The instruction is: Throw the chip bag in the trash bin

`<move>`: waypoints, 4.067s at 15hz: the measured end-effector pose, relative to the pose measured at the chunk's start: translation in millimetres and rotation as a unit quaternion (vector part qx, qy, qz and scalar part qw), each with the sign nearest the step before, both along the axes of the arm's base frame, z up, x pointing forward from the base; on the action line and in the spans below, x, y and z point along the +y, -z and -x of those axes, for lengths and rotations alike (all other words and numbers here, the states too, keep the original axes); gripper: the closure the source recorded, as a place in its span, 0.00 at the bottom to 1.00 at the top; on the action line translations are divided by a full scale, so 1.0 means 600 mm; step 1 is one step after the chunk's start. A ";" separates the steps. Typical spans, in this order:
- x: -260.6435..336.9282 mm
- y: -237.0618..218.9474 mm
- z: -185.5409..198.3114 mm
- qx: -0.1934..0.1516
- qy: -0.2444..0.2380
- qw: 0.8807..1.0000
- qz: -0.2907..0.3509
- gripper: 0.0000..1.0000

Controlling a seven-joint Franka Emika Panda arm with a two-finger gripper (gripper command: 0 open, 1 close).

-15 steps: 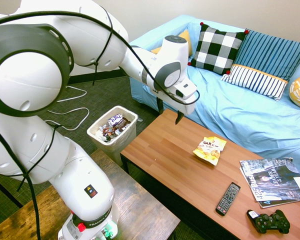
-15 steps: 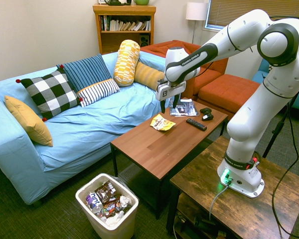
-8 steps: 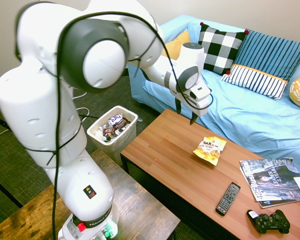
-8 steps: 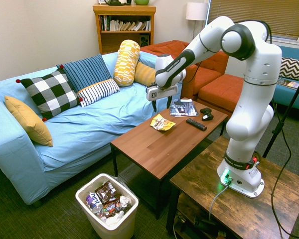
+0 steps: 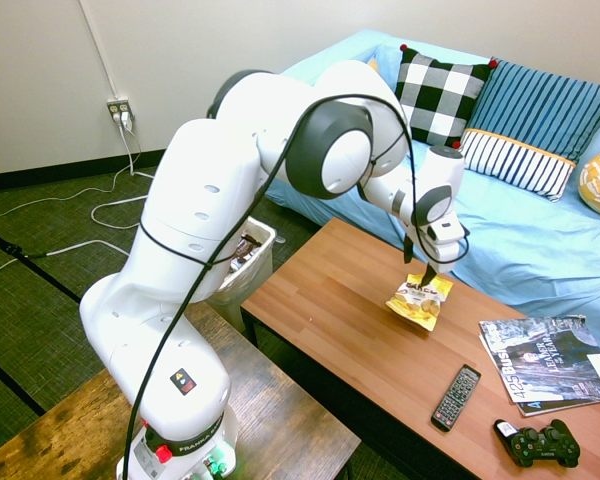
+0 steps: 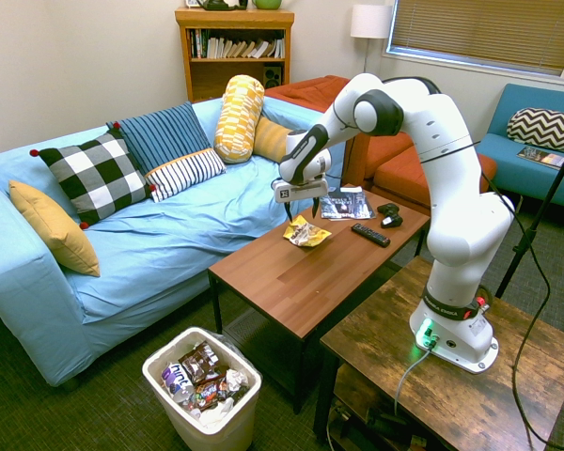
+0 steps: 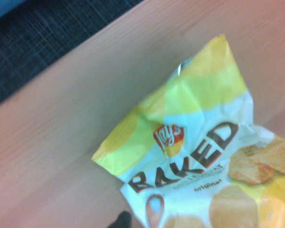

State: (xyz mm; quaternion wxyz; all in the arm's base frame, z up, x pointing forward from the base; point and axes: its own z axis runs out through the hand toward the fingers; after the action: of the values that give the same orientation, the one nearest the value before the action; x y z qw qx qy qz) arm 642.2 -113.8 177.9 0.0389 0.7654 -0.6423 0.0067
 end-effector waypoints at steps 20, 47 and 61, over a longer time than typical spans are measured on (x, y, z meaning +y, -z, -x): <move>-0.046 0.135 -0.063 0.035 0.046 0.998 -0.016 1.00; 0.173 -0.160 -0.052 -0.053 -0.074 0.992 -0.083 1.00; 0.893 0.006 0.334 0.036 -0.321 0.946 0.032 1.00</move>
State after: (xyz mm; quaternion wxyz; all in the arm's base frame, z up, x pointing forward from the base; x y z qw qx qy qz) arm 441.6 421.9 174.5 0.0818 0.9292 -0.3601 0.0120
